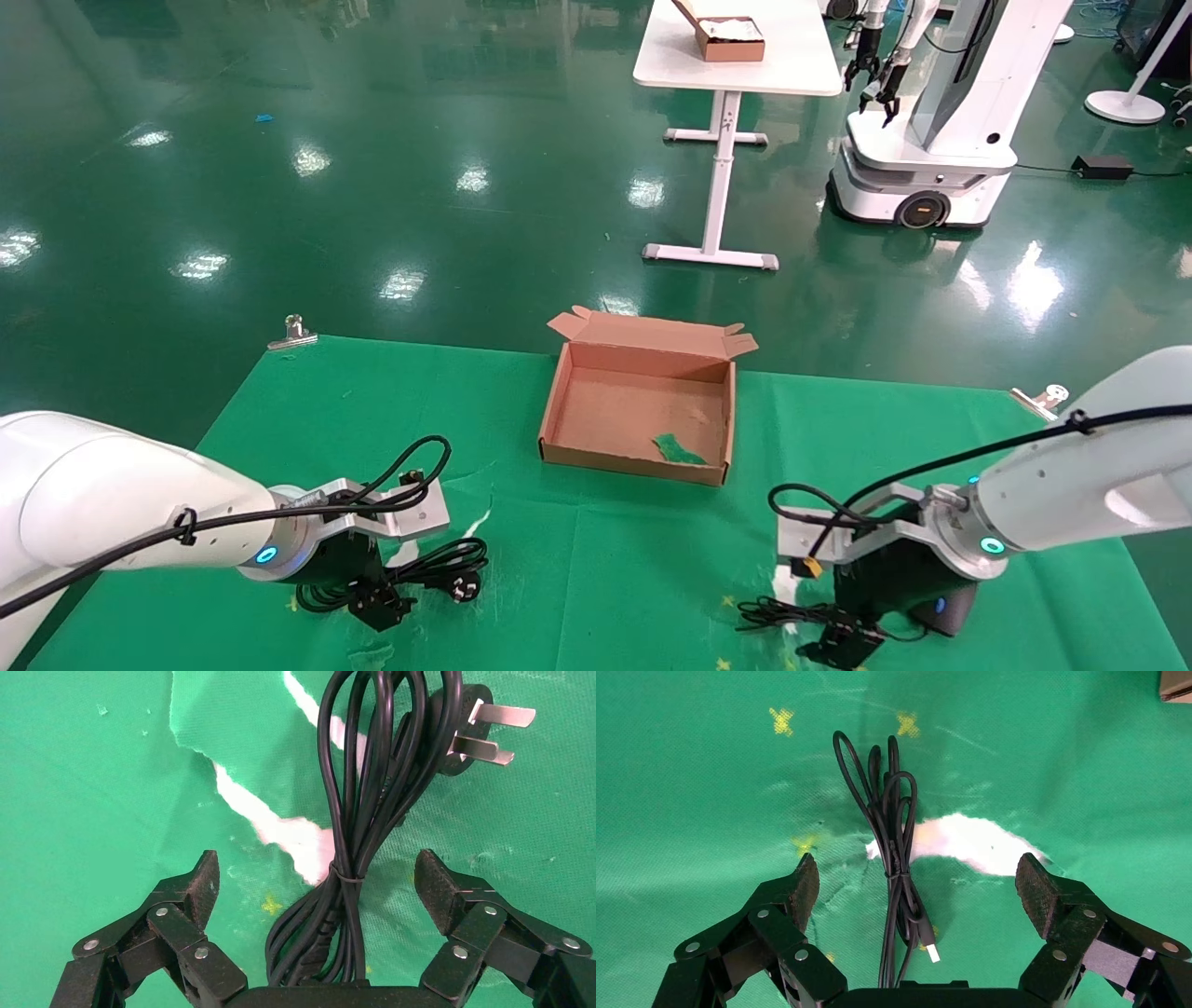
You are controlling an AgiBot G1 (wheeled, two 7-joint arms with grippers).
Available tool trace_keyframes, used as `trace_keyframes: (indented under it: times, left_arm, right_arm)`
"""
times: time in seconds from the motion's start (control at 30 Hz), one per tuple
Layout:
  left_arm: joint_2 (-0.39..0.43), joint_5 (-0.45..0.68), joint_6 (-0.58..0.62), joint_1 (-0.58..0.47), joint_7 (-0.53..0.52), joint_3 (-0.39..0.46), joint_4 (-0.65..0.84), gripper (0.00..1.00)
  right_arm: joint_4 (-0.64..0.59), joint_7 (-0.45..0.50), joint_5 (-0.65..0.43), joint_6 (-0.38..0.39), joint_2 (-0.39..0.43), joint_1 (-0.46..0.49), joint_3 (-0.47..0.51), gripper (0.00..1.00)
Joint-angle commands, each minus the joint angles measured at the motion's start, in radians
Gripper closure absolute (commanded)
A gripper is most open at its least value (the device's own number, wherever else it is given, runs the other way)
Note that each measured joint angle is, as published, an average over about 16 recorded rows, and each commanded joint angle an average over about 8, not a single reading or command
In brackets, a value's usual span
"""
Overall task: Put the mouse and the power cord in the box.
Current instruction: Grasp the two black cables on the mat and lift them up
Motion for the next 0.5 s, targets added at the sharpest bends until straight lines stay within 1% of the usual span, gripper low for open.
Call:
trace_keyframes:
  times: [0.03,0.2,0.23,0.27,0.3,0.37,0.5]
  left_arm:
    - [0.000,0.000,0.000,0.000,0.000,0.000,0.000,0.22]
    - [0.000,0.000,0.000,0.000,0.000,0.000,0.000,0.85]
    - [0.000,0.000,0.000,0.000,0.000,0.000,0.000,0.95]
    - [0.000,0.000,0.000,0.000,0.000,0.000,0.000,1.00]
    - [0.000,0.000,0.000,0.000,0.000,0.000,0.000,1.00]
    - [0.000,0.000,0.000,0.000,0.000,0.000,0.000,0.92]
    - [0.000,0.000,0.000,0.000,0.000,0.000,0.000,0.92]
  right_arm:
    - [-0.010,-0.004,0.001,0.002,-0.005,0.002,0.000,0.24]
    - [-0.001,-0.001,0.001,0.001,-0.001,0.001,0.000,0.86]
    - [0.000,0.000,0.001,0.000,0.000,0.000,0.000,0.97]
    - [0.001,0.001,0.001,0.000,0.001,0.000,0.000,1.00]
    - [0.003,0.001,0.001,-0.001,0.002,0.000,0.001,1.00]
    - [0.005,0.002,0.001,-0.001,0.003,-0.001,0.001,1.00]
    - [0.009,0.003,0.001,-0.002,0.004,-0.002,0.001,1.00]
